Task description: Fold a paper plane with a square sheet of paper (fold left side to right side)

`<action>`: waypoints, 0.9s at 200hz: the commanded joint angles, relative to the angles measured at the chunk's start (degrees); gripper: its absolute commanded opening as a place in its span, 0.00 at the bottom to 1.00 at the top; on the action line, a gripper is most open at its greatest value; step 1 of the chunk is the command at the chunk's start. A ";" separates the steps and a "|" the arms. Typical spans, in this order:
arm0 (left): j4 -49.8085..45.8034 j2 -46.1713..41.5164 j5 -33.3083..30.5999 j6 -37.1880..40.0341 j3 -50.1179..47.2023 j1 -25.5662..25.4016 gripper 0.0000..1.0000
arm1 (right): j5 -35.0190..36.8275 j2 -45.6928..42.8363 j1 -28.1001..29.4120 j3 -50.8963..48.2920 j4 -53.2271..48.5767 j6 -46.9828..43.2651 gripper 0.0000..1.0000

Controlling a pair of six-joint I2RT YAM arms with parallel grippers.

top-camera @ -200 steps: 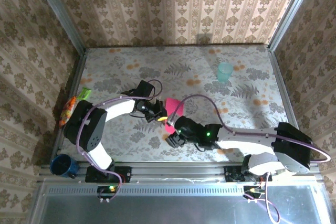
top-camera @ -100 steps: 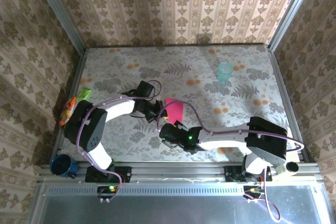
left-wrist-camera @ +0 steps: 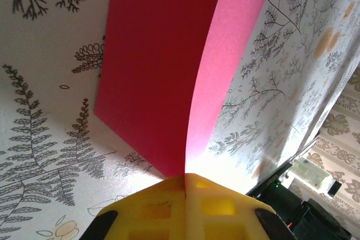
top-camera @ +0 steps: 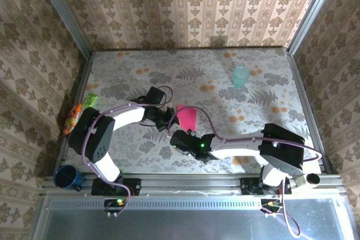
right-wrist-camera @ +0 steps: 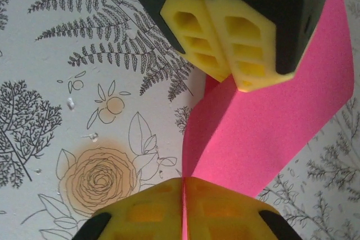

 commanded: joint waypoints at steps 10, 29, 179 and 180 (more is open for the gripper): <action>-0.24 -1.87 0.25 0.48 -0.33 0.13 0.18 | -2.82 -1.49 -1.21 -0.99 1.26 0.95 0.00; -1.87 -3.61 -0.22 2.59 0.28 1.60 0.29 | -6.15 -2.73 -2.52 -2.47 2.27 2.07 0.00; -7.15 10.18 5.73 18.23 17.28 1.72 0.18 | -37.53 -6.65 -16.62 -12.65 15.39 12.90 0.00; -7.20 10.37 5.73 18.35 17.36 1.65 0.18 | -37.53 -6.65 -16.62 -12.65 15.39 12.90 0.00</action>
